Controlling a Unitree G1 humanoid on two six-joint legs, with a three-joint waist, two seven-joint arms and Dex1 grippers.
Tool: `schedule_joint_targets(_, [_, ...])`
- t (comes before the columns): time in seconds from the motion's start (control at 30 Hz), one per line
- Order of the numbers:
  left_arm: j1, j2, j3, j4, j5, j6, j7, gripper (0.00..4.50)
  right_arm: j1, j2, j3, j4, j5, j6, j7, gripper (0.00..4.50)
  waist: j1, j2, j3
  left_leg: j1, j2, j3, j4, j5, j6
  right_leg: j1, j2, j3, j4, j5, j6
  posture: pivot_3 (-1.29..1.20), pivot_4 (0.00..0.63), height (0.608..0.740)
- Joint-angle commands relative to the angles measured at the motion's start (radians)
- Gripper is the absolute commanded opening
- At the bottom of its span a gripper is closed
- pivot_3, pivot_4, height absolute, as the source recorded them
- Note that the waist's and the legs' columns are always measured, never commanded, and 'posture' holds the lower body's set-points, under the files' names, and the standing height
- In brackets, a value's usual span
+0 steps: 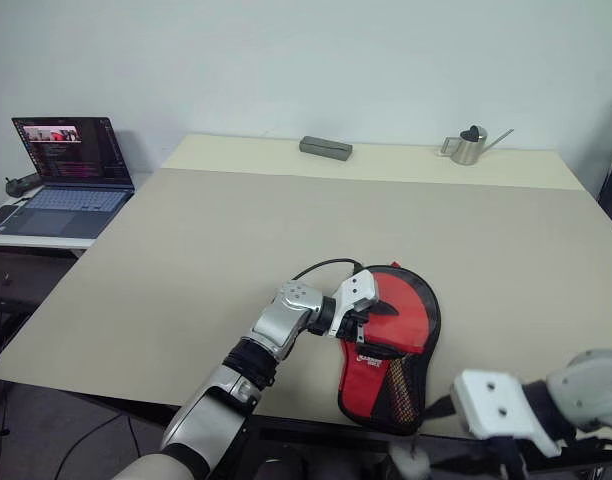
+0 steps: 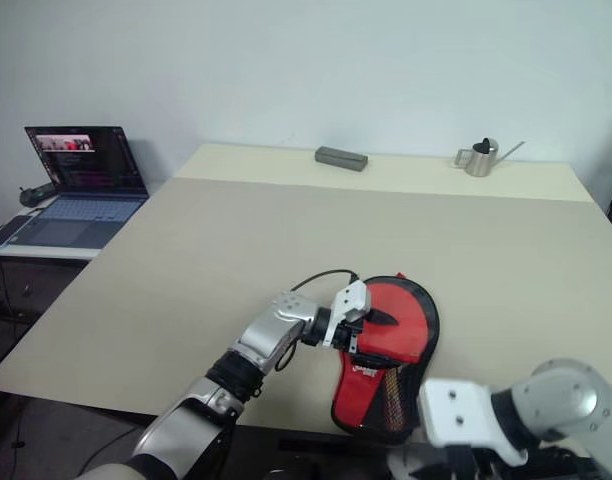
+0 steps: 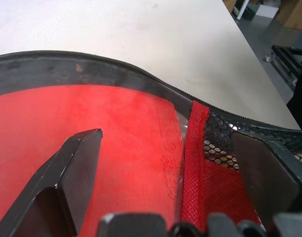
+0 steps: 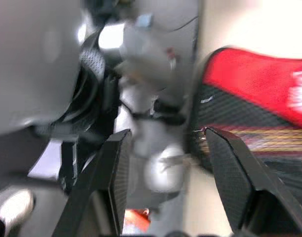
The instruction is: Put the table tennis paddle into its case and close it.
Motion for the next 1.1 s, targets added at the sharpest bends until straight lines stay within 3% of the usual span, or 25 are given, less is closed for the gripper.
schedule_joint_targets(0.03, [0.04, -0.009, -0.036, 0.077, 0.042, 0.024, 0.02, 4.5, -0.115, 0.014, -0.13, 0.062, 0.219, 0.131, -0.072, 2.61, 0.001, 0.0, 0.0, 0.0, 0.0, 0.0, 0.0, 0.0, 0.0, 0.0, 0.0, 0.0, 0.0, 0.0, 0.0, 0.0, 0.15, 0.74])
schedule_joint_targets(0.2, [0.047, -0.001, -0.014, 0.014, 0.021, 0.015, 0.016, 4.5, -0.193, 0.065, -0.132, 0.183, 0.189, 0.129, -0.174, 2.61, 0.001, 0.0, 0.0, -0.001, 0.0, 0.0, 0.0, 0.0, 0.0, -0.001, -0.001, 0.0, 0.0, 0.0, 0.0, 0.0, 0.15, 0.74])
schedule_joint_targets(0.37, [0.075, 0.08, 0.055, -0.216, -0.061, 0.066, -0.03, 4.5, -0.23, 0.101, -0.045, 0.339, 0.073, 0.037, -0.164, 2.61, -0.012, 0.0, 0.005, -0.002, 0.0, 0.001, -0.001, 0.0, 0.0, -0.004, 0.0, 0.0, 0.0, 0.0, -0.001, 0.0, 0.15, 0.74])
schedule_joint_targets(0.5, [0.092, 0.166, 0.155, -0.41, -0.162, 0.172, -0.018, 4.5, -0.307, 0.15, 0.009, 0.475, 0.017, -0.026, -0.141, 2.61, -0.035, 0.0, 0.009, -0.01, 0.001, 0.002, -0.002, 0.0, 0.0, -0.014, 0.001, 0.003, 0.004, 0.002, -0.005, 0.0, 0.15, 0.74])
schedule_joint_targets(0.57, [0.133, 0.256, 0.26, -0.513, -0.226, 0.229, -0.002, 4.5, -0.367, 0.214, 0.048, 0.58, -0.058, -0.115, -0.157, 2.61, -0.048, 0.0, 0.01, -0.018, 0.002, 0.002, 0.0, 0.0, 0.0, -0.022, 0.002, 0.002, 0.006, 0.004, -0.008, 0.0, 0.15, 0.74])
schedule_joint_targets(0.77, [0.274, 0.406, 0.46, -0.648, -0.313, 0.296, 0.091, 4.5, -0.486, 0.363, 0.1, 0.848, -0.194, -0.331, -0.131, 2.61, -0.058, 0.001, 0.012, -0.018, 0.002, 0.003, -0.003, 0.001, -0.002, -0.023, 0.003, 0.003, 0.004, 0.004, -0.009, 0.0, 0.15, 0.74])
schedule_joint_targets(0.93, [0.398, 0.453, 0.571, -0.734, -0.325, 0.289, 0.194, 4.5, -0.61, 0.47, 0.1, 1.138, -0.27, -0.485, -0.115, 2.61, -0.054, 0.0, 0.016, -0.018, 0.002, 0.002, -0.002, 0.001, -0.001, -0.023, 0.002, 0.003, 0.005, 0.004, -0.009, 0.0, 0.15, 0.74])
schedule_joint_targets(1.1, [0.422, 0.444, 0.607, -0.809, -0.332, 0.313, 0.315, 4.5, -0.743, 0.506, 0.114, 1.385, -0.346, -0.612, -0.058, 2.61, -0.051, 0.001, 0.018, -0.018, 0.002, 0.002, -0.002, 0.001, -0.002, -0.023, 0.002, 0.003, 0.005, 0.005, -0.01, 0.0, 0.15, 0.74])
